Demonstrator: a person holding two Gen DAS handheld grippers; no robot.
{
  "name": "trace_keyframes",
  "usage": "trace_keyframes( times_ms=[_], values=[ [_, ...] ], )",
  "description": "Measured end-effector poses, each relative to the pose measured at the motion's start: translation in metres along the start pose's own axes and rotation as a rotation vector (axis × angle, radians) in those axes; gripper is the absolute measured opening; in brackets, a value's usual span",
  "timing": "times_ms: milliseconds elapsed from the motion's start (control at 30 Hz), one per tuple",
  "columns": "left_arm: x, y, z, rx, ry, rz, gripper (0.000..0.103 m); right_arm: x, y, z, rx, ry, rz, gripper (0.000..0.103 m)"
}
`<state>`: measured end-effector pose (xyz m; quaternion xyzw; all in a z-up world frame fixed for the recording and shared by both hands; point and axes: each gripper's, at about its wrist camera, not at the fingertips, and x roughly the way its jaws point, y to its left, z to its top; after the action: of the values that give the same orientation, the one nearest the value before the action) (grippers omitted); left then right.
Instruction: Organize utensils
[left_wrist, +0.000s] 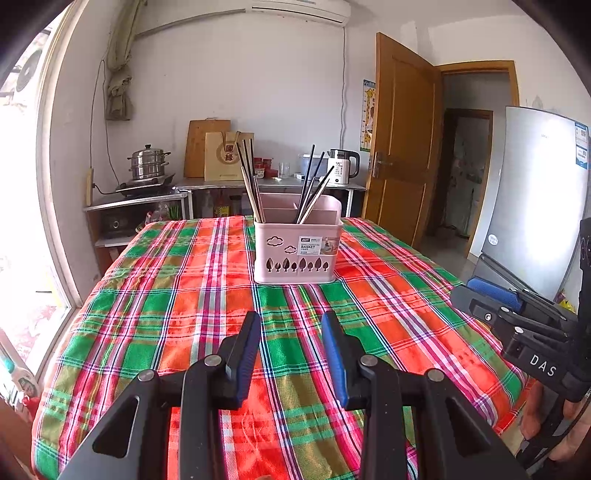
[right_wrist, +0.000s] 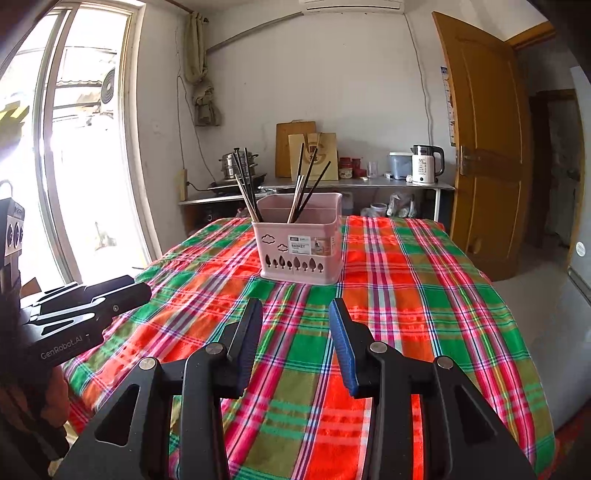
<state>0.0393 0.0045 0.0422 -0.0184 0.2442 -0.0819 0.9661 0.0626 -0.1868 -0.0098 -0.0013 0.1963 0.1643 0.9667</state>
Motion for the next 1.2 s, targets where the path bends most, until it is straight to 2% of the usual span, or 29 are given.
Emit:
trace_keyframes(
  times_ms=[1200],
  values=[
    [0.0052,-0.0002,-0.0052,-0.003,0.015,0.008,0.034,0.0001,0.0094,-0.0029,-0.028,-0.002,0.005,0.039]
  ],
)
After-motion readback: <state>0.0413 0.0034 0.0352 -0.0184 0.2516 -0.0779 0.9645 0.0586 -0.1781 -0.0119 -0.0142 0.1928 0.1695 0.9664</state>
